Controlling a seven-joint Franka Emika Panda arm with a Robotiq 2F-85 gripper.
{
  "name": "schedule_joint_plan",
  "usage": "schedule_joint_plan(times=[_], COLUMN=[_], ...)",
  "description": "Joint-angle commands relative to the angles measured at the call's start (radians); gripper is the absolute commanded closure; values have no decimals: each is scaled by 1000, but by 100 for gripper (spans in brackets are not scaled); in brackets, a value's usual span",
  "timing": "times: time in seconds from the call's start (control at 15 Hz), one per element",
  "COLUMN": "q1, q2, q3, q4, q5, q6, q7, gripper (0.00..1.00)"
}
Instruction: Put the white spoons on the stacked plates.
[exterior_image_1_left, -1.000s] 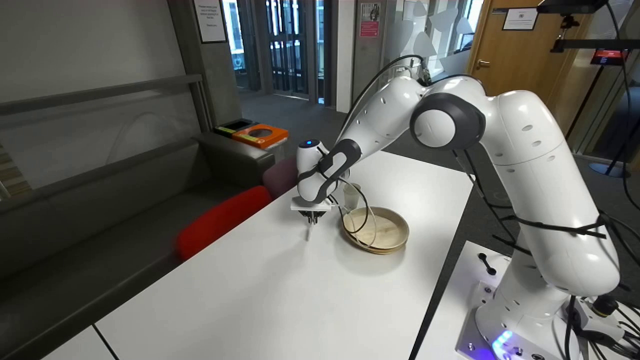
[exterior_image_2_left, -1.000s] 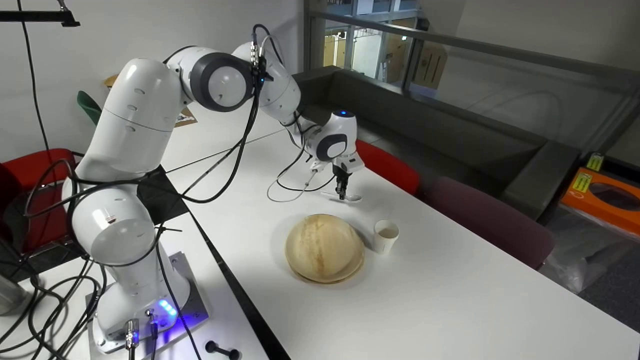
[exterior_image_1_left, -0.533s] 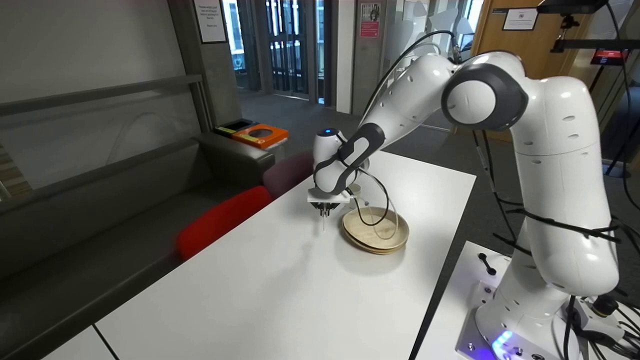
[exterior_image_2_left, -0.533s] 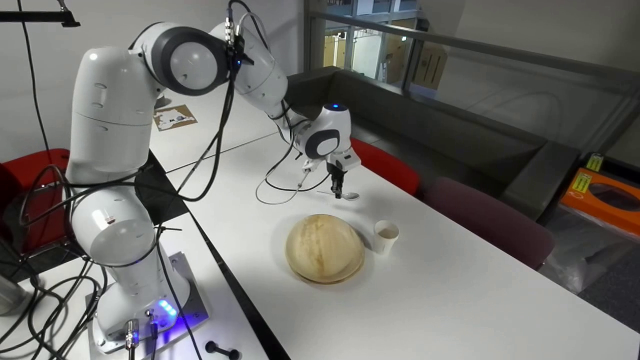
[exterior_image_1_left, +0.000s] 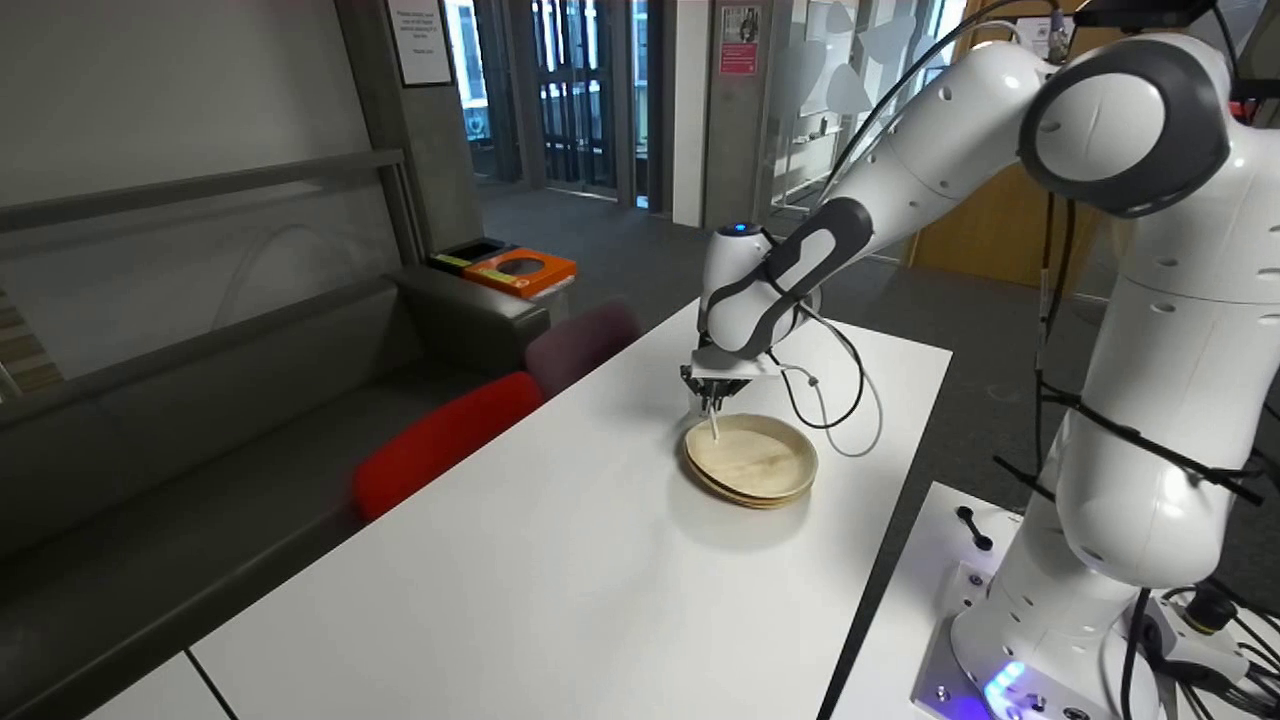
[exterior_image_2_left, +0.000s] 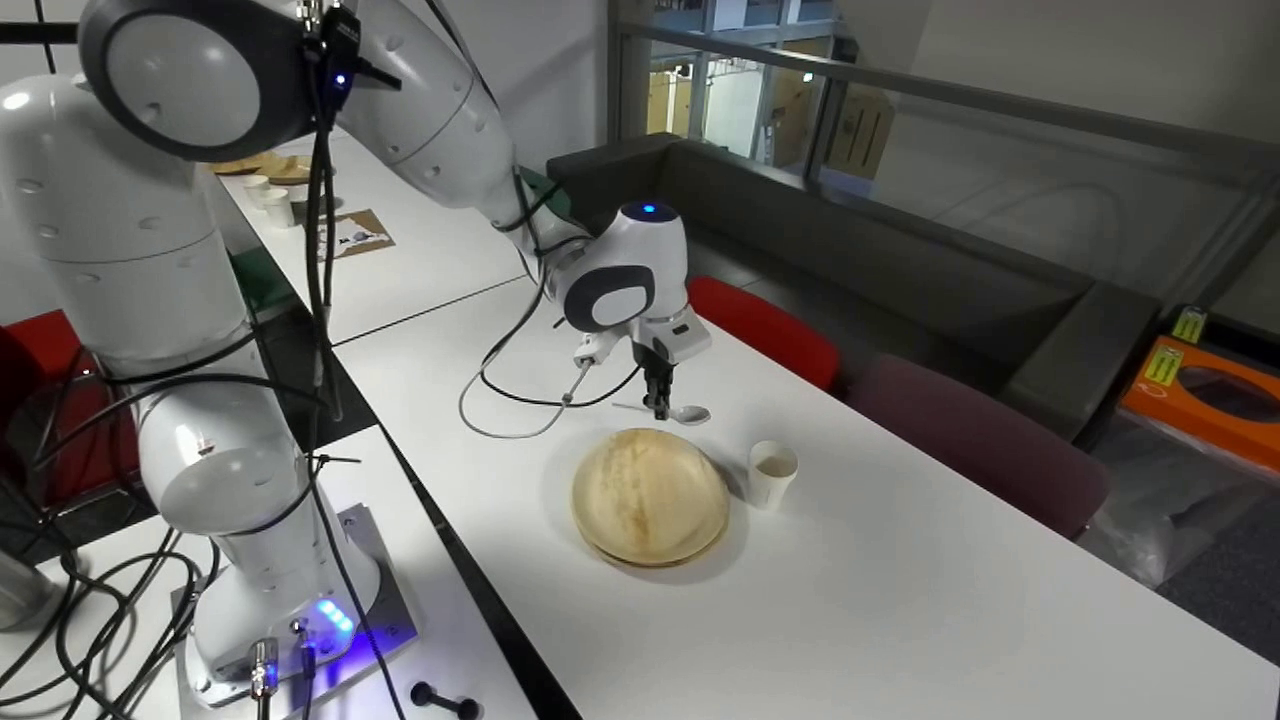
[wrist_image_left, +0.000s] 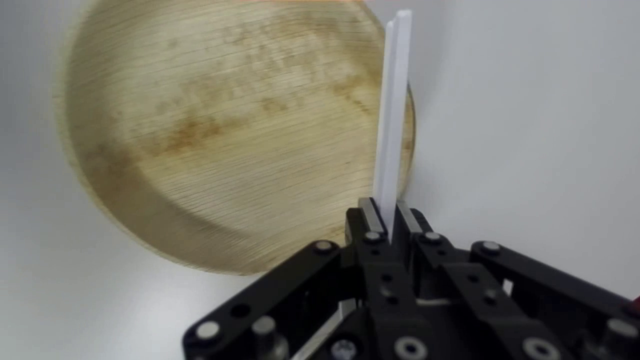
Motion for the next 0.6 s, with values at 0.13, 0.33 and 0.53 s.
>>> schedule_joint_plan(times=[0.13,0.33,0.53], q1=[-70,-69,-62], q2=[-50,-5,41], q3=[22,25,25], q4=[-93,-83,-64], q5=[-8,-28,-41], q6=[3,26,44], q7=[-53,-38,-38], gripper=[97,97,97])
